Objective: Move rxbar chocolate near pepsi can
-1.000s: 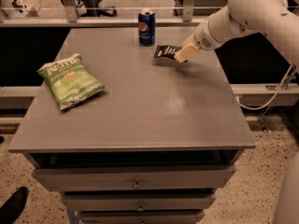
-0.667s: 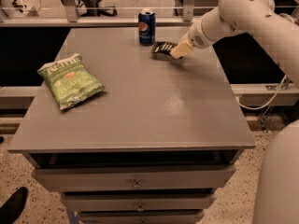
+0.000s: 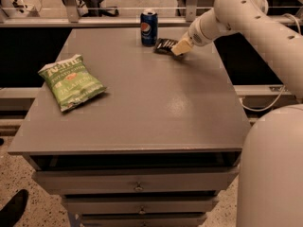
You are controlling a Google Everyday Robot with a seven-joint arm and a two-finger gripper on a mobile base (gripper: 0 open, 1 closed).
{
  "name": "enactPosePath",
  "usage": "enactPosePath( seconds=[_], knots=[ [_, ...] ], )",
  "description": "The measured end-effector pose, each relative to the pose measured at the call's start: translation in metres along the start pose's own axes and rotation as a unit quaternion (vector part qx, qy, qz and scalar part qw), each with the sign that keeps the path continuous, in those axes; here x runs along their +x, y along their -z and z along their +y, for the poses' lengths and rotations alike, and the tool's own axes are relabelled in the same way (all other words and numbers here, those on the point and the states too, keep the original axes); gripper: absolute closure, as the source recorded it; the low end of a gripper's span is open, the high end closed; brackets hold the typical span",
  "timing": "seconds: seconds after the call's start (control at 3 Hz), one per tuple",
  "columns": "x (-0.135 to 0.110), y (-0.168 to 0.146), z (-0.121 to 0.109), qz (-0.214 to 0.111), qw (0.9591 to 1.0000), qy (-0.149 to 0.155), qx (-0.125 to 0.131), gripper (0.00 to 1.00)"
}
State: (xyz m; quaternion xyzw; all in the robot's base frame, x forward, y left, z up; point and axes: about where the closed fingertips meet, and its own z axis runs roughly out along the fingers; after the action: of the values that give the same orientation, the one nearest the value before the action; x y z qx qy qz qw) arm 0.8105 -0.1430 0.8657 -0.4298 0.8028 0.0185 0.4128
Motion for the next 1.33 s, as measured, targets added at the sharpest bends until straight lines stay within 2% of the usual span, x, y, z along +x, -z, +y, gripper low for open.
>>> enactPosePath(
  seconds=[0.33,0.67,1.0,1.33],
  knots=[
    [-0.005,-0.003,-0.015,-0.003,0.9999,-0.002,0.016,0.59],
    [-0.010,-0.011,-0.017,-0.005,0.9999,-0.003,0.015,0.36],
    [-0.013,-0.022,-0.010,-0.004,1.0000,-0.002,0.002,0.13],
    [-0.015,-0.030,-0.001,-0.003,0.9999,0.000,-0.012,0.00]
  ],
)
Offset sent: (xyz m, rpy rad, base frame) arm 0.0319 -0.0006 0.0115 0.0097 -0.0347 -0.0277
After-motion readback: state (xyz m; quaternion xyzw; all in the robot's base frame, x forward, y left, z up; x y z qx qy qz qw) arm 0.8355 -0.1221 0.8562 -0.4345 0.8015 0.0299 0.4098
